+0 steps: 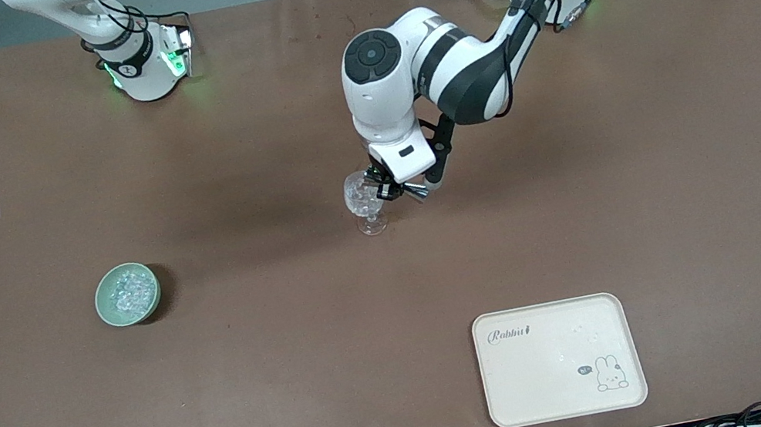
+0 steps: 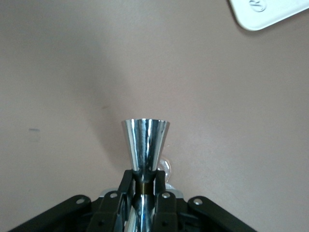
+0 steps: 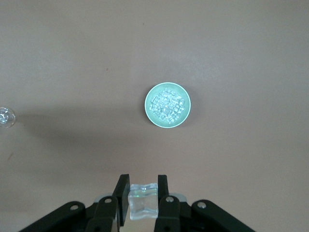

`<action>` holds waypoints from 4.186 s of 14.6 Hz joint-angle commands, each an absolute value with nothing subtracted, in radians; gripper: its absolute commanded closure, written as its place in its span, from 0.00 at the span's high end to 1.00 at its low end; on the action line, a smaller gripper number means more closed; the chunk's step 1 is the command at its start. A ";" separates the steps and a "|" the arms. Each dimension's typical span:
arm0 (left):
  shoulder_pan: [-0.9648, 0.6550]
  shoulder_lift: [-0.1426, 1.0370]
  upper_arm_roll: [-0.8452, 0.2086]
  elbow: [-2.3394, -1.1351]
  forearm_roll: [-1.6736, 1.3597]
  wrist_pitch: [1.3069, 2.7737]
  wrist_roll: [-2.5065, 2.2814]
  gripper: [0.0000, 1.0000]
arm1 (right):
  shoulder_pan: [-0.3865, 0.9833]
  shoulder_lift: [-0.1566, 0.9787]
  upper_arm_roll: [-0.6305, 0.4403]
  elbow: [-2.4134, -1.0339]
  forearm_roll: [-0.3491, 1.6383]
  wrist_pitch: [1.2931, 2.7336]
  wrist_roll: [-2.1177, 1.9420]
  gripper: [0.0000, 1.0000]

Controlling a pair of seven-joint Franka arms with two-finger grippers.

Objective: Pour wine and add ice with both arms
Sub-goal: 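Hold the jigger tilted above the glass with the left gripper, then move the jigger to the white tray while the right gripper carries ice, then drop the ice cube into the glass while the left gripper lowers the jigger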

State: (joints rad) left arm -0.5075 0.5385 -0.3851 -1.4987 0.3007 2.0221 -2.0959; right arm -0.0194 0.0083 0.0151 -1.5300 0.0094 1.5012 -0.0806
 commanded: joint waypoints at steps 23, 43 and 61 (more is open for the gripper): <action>-0.586 0.528 -0.380 -1.470 0.583 1.999 -2.105 0.00 | -0.026 -0.009 0.017 -1.537 0.023 1.502 -0.091 0.05; 0.027 0.751 -0.385 -1.263 -0.498 2.342 -1.701 0.01 | 0.431 0.178 0.023 -1.513 0.003 1.678 0.495 0.04; 0.221 1.114 -0.387 -1.163 -1.219 2.283 -1.082 0.01 | 0.752 0.465 0.020 -1.463 -0.002 1.994 0.788 0.07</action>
State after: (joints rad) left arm 0.2011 1.0768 -0.3678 -1.2004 -1.1920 2.3169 -1.1112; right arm 0.7376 0.4473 0.0311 -1.4779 0.0136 1.9884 0.7783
